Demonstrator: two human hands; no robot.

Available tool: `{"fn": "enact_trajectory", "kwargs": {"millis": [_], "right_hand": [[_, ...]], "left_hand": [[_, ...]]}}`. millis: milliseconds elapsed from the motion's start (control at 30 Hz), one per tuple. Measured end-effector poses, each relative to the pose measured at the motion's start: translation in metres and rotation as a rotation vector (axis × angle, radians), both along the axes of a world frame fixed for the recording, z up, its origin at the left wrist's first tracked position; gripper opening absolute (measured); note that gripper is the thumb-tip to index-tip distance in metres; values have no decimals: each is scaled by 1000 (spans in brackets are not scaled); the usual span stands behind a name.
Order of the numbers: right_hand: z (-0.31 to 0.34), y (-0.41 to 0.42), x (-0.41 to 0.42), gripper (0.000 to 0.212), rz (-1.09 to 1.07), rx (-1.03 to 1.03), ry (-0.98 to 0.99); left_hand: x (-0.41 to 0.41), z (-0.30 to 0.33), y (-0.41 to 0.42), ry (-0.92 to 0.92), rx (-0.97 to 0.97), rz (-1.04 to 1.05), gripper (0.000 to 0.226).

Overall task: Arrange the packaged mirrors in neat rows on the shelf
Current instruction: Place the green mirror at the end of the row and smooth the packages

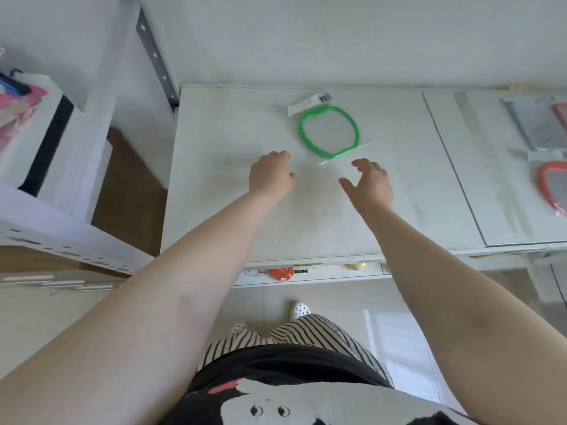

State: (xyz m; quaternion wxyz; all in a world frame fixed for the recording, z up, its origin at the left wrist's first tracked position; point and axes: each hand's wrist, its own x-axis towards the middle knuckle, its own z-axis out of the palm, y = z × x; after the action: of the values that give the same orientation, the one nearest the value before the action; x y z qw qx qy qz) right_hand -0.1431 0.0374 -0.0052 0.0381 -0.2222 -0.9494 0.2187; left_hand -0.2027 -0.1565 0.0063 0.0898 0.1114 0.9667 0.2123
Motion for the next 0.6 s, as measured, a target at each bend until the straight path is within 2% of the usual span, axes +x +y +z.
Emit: {"fn": "enact_trajectory", "kwargs": {"millis": [267,467,600], "right_hand": [[-6,55,-64,56,0,-47,-17],[-19,76,-100,66,33,-183,-127],[-26,74,-109,63,10,-287,-95]], "left_hand": [[-47,-22,45,-66,91,113,46],[-63,-38,83,-69,313,255,39],[-71,-39,100,-228,555,447,51]]}}
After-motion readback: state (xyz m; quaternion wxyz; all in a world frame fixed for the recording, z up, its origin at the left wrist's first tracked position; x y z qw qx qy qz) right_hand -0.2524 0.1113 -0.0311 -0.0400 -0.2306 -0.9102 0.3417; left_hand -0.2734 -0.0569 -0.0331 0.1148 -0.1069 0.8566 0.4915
